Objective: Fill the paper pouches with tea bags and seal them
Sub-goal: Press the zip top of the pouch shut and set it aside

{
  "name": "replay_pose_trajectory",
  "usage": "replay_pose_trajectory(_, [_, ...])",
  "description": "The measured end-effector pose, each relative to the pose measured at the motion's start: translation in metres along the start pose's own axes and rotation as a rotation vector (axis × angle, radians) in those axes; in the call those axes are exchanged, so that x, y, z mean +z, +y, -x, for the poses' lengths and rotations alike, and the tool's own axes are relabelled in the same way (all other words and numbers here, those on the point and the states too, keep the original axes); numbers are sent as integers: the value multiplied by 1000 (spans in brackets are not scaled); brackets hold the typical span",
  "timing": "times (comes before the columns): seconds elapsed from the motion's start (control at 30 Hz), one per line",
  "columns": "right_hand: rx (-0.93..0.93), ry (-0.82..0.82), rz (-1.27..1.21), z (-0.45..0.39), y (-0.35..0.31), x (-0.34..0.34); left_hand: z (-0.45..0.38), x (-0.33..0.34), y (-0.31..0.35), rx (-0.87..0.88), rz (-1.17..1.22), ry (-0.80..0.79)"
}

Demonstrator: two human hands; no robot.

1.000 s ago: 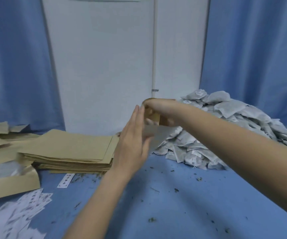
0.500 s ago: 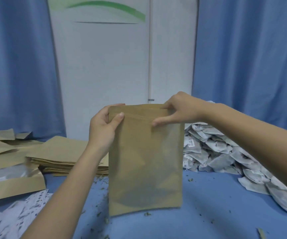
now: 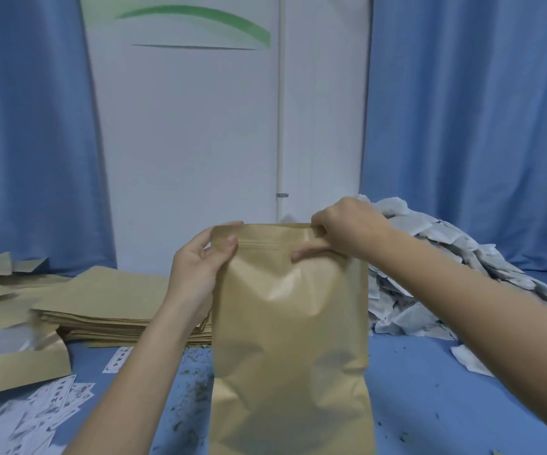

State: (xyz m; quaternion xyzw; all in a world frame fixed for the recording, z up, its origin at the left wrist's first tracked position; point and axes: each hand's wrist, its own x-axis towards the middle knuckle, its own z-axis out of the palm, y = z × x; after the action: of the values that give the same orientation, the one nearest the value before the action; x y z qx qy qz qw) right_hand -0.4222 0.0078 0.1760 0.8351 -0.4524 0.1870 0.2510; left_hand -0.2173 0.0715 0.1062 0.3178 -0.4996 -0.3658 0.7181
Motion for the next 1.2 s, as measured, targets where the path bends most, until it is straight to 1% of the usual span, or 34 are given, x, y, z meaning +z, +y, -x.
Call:
replay_pose_trajectory(0.1, [0, 131, -110, 2, -5, 7, -1, -2, -4, 2, -46, 31])
replay_pose_trajectory(0.17, [-73, 211, -163, 2, -9, 6, 0, -2, -5, 3, -58, 61])
replay_pose_trajectory(0.2, [-124, 212, -189, 1, -14, 5, 1, -2, -5, 6, -61, 73])
replay_pose_trajectory(0.27, [-192, 120, -336, -5, -28, 0, 3, 1, -4, 10, -49, 89])
replay_pose_trajectory(0.33, [-180, 7, -500, -11, -40, -6, 5, 3, -3, 15, -28, 108])
replay_pose_trajectory(0.37, [-158, -19, -551, -14, -44, -9, 6, 3, -3, 19, -25, 124])
replay_pose_trajectory(0.43, [-132, -49, -584, -17, -47, -13, 9, 0, -3, 17, -45, 156])
replay_pose_trajectory(0.5, [-119, -106, -585, -18, -50, -17, 11, -3, -4, 12, -74, 152])
replay_pose_trajectory(0.6, [-102, -195, -590, -22, -58, -21, 14, -3, -5, 54, -104, 168])
replay_pose_trajectory(0.67, [-92, -215, -578, -26, -62, -24, 14, 0, -6, 89, -148, 231])
replay_pose_trajectory(0.77, [-105, -221, -567, -28, -64, -28, 14, 0, -9, 160, -292, 308])
replay_pose_trajectory(0.9, [-130, -155, -564, -29, -71, -24, 12, 4, -11, 292, -554, 408])
replay_pose_trajectory(0.97, [-141, -160, -547, -29, -71, -27, 11, 6, -12, 332, -559, 435])
replay_pose_trajectory(1.07, [-133, -196, -590, -30, -65, -32, 10, 6, -14, 327, -544, 394])
replay_pose_trajectory(1.17, [-161, -151, -556, -31, -67, -30, 10, 5, -11, 189, -294, 244])
replay_pose_trajectory(1.2, [-179, -131, -530, -31, -69, -28, 9, 4, -10, 147, -250, 188])
